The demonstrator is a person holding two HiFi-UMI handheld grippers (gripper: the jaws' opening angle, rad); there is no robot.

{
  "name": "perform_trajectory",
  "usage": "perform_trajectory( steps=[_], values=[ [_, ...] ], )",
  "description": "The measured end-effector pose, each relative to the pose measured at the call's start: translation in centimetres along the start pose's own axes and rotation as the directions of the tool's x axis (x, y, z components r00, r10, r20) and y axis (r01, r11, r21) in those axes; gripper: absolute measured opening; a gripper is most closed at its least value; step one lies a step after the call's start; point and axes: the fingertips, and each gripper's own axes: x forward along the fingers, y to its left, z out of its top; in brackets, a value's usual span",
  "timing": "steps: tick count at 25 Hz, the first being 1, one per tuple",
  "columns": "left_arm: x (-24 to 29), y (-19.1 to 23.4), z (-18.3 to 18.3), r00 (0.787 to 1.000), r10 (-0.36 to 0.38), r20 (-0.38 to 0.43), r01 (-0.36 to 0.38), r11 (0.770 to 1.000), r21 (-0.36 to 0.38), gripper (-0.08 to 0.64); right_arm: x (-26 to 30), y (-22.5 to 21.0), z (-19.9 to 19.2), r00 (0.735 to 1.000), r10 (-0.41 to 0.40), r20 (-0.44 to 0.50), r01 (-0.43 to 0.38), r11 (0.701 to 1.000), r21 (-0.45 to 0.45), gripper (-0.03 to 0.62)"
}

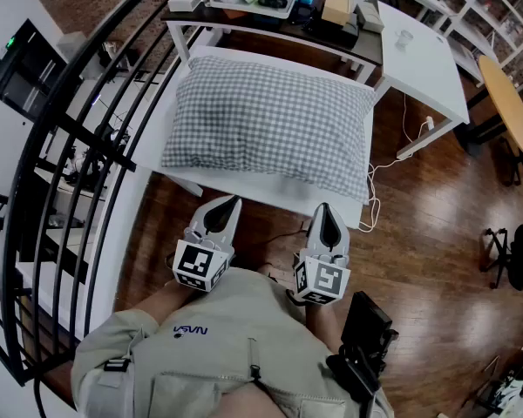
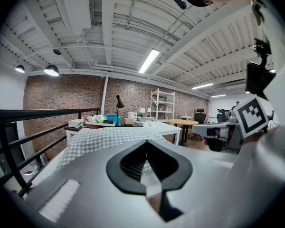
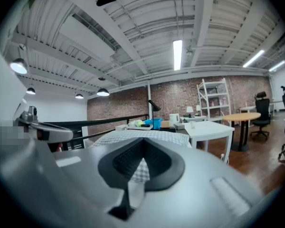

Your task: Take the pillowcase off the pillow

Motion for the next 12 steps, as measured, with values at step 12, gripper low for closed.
perform_trajectory(
  steps=[12],
  values=[
    [3.0,16.1,1.1,0.993,0.105,0.052,-0.103,0.993,-0.056,0.005,10.9,7.6,2.3,0.999,0.023,-0.033,-0.025,0.997,-0.078,0.003]
  ],
)
